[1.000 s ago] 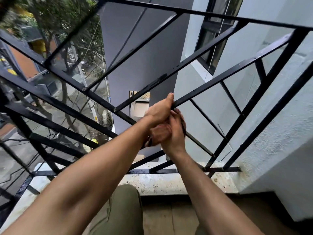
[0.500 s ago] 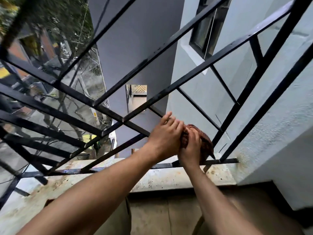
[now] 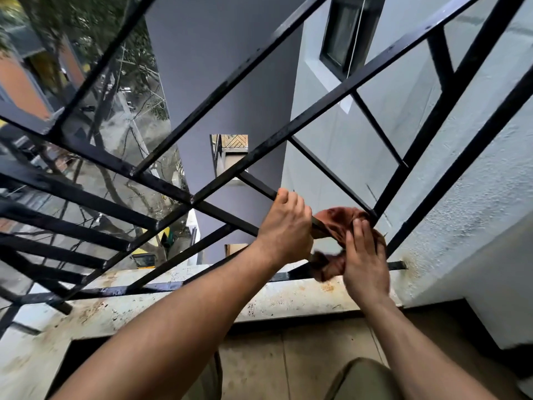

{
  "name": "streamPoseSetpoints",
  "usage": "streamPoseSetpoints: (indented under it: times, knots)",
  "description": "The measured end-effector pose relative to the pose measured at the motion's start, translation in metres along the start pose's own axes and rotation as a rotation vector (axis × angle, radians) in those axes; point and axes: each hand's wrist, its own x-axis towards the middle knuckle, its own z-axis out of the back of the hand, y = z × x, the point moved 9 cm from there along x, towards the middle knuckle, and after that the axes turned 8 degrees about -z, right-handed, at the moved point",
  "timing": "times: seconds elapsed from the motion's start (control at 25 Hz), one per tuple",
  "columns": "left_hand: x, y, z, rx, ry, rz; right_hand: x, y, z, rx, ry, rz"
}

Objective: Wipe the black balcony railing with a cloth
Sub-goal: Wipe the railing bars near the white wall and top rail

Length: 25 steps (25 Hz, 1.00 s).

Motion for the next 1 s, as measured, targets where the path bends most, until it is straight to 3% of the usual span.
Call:
streamPoseSetpoints:
  times: [0.08, 0.2, 0.28, 0.4, 0.48, 0.56, 0.6, 0.68, 0.72, 0.8, 0.88, 1.0]
  knots:
    - [-0.001, 0.002, -0.001, 0.02, -0.002, 0.009, -0.003, -0.009, -0.017, -0.219, 0.088, 0.09]
    - [0.0, 0.001, -0.003, 0.019, 0.021, 0.004, 0.013, -0.014, -0.004, -0.301, 0.024, 0.25]
    - [0.0, 0.003, -0.003, 0.042, 0.033, 0.02, 0.018, -0.016, 0.0, -0.304, 0.038, 0.21]
    - [-0.001, 0.001, -0.004, 0.047, 0.033, -0.002, 0.014, 0.002, -0.014, -0.369, 0.268, 0.022]
    - [-0.003, 0.0, -0.002, 0.066, 0.041, -0.008, 0.024, 0.018, -0.001, -0.246, 0.27, 0.003]
    - [-0.002, 0.001, -0.001, 0.057, 0.04, 0.003, 0.035, 0.01, 0.021, 0.025, 0.291, -0.227]
    - [-0.001, 0.002, 0.0, 0.049, 0.041, 0.008, 0.031, -0.006, 0.021, 0.251, 0.331, -0.468]
    - [-0.002, 0.004, -0.001, 0.017, 0.057, 0.019, 0.004, -0.018, -0.006, 1.078, 0.448, -0.976]
    - [-0.004, 0.003, 0.001, -0.017, 0.067, 0.028, -0.009, -0.001, -0.012, 1.581, 0.538, -1.111]
    - [-0.003, 0.003, 0.003, -0.142, 0.11, 0.071, -0.009, 0.015, 0.015, 2.208, 0.476, -1.11]
    - [0.008, 0.014, 0.016, -0.455, 0.056, 0.22, 0.015, -0.004, 0.064, 2.341, 0.183, -0.957]
    - [0.028, 0.031, 0.023, -1.394, -0.058, 0.558, 0.054, -0.027, 0.136, 2.319, -0.172, -0.709]
